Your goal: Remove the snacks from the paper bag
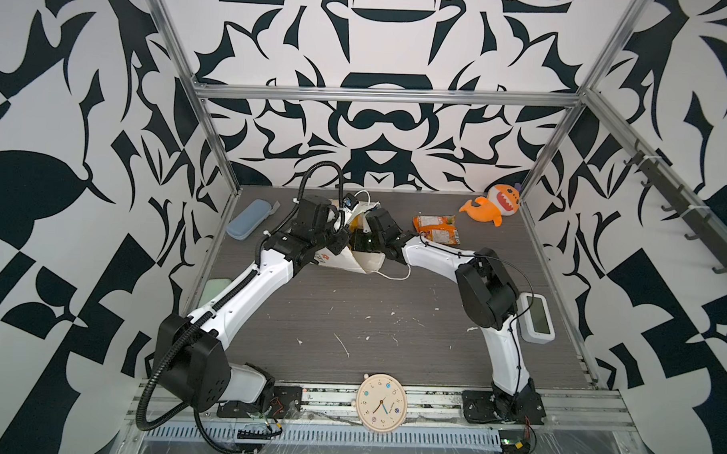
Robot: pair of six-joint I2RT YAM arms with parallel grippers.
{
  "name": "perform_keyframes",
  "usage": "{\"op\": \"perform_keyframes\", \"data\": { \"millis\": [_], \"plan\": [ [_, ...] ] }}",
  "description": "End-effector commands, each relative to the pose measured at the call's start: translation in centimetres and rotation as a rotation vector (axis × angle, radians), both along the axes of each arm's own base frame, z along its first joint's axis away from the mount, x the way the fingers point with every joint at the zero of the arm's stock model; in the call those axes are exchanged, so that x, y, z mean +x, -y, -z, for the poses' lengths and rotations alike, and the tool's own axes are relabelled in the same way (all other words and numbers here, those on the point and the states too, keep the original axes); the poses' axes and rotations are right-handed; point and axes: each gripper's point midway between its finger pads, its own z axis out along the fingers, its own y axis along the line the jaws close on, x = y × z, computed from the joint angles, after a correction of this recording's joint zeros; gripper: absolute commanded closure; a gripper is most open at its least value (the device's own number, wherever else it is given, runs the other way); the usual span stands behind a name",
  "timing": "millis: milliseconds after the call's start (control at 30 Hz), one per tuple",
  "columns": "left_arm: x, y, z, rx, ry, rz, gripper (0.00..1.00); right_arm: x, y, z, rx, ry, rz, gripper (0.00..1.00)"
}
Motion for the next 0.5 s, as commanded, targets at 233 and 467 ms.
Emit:
{"op": "perform_keyframes", "data": {
  "millis": [233,467],
  "plan": [
    [-0.6,1.4,-1.5,-0.057,0.05,0.06,1.0,1.5,-0.7,-7.9,0.185,0.168,0.012,1.0],
    [-0.3,1.3,-0.9,-0.045,0.046,0.053,1.0,0.0,1.0,-11.9,0.223,0.25,0.007,1.0]
  ]
}}
